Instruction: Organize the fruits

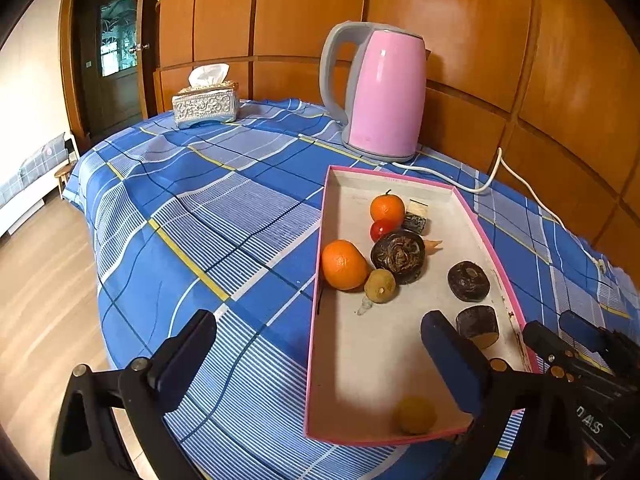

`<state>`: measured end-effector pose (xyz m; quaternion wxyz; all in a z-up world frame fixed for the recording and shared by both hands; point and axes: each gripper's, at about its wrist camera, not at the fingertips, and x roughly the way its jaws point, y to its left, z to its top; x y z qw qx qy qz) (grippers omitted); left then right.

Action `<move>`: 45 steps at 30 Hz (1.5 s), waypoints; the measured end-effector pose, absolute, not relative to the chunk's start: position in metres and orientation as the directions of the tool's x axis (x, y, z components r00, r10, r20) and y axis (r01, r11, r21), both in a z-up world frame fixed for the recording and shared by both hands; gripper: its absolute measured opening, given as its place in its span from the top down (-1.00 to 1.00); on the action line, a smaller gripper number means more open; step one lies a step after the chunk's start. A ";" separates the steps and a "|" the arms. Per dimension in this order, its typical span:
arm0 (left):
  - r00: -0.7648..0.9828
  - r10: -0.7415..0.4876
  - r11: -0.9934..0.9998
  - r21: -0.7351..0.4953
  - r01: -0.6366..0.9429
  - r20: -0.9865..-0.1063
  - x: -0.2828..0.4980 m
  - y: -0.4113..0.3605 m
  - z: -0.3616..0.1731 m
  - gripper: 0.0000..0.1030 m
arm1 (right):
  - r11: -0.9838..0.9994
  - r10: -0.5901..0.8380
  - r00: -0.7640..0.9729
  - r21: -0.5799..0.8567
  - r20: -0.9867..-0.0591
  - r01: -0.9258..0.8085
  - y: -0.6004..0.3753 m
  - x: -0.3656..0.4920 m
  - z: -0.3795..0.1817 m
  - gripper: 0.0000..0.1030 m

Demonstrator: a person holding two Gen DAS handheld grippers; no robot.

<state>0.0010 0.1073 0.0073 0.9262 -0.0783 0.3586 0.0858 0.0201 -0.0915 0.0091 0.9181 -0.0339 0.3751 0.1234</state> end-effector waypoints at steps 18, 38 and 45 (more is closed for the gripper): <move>0.742 0.160 0.968 -0.045 -0.248 -0.651 -0.002 0.102 0.013 -0.99 | 0.969 0.194 0.691 0.025 -0.696 -0.246 -0.093 0.017 0.008 -0.17; 0.734 0.175 0.963 -0.043 -0.268 -0.656 -0.002 0.104 0.014 -0.99 | 0.969 0.192 0.691 0.021 -0.697 -0.248 -0.091 0.017 0.008 -0.17; 0.734 0.173 0.963 -0.044 -0.266 -0.657 -0.002 0.104 0.014 -0.99 | 0.968 0.190 0.687 0.017 -0.701 -0.250 -0.090 0.018 0.008 -0.17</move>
